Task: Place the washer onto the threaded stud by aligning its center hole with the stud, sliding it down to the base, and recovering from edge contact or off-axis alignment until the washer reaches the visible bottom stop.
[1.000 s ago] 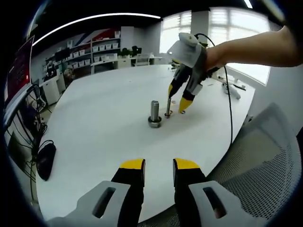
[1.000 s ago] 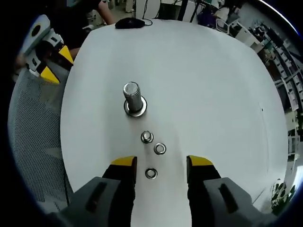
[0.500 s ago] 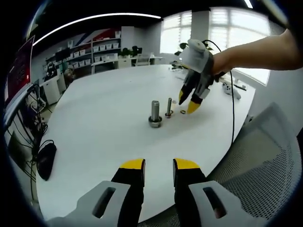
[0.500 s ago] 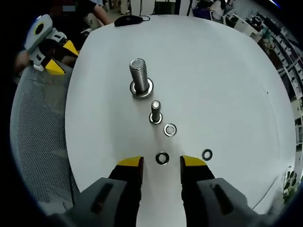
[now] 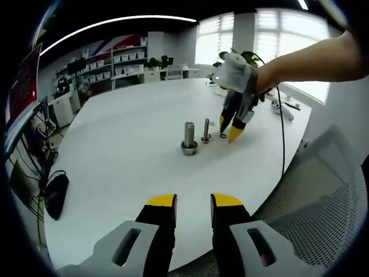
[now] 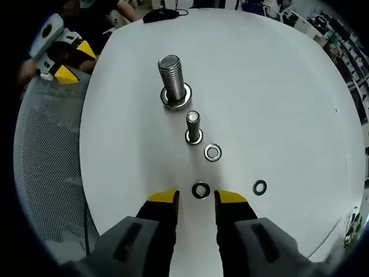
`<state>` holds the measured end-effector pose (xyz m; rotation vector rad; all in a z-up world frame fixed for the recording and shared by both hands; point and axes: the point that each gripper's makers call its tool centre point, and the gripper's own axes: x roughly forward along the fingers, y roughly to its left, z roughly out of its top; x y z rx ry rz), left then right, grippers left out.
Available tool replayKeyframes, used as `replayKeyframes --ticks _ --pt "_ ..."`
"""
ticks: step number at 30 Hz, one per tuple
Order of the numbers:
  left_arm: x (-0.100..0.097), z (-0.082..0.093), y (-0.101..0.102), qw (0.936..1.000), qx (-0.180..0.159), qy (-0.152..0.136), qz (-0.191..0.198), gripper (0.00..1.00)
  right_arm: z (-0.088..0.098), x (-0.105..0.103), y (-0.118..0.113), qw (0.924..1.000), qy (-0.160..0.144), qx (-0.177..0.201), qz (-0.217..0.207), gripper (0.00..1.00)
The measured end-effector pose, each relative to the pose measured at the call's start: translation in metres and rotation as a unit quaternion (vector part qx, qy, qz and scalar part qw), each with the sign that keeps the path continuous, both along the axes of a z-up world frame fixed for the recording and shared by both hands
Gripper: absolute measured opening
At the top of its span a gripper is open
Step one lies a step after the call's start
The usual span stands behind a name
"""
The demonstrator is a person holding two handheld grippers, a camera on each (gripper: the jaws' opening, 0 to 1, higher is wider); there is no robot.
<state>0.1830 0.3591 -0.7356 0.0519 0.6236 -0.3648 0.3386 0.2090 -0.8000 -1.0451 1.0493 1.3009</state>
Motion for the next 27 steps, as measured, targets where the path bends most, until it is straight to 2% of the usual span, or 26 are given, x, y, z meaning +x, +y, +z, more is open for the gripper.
replayKeyframes --ticks 8,11,19,27 --pt "-0.001 -0.0013 -0.0007 1.0 0.002 0.004 -0.003 0.21 -0.0003 0.0064 0.0007 0.9998 -0.005 -0.013 0.016 0.16" --pt "-0.001 -0.002 -0.0003 1.0 0.002 0.006 -0.002 0.21 -0.001 0.0075 0.001 0.9998 -0.001 -0.014 0.011 0.16" --pt "-0.0013 -0.0035 -0.0007 0.9999 0.003 0.01 -0.004 0.21 -0.0014 0.0051 0.0028 0.9986 -0.01 -0.038 0.037 0.15" --pt "-0.002 -0.0041 -0.0014 0.9999 0.003 0.012 -0.006 0.21 -0.0016 0.0062 0.0021 0.9976 -0.001 -0.053 0.045 0.15"
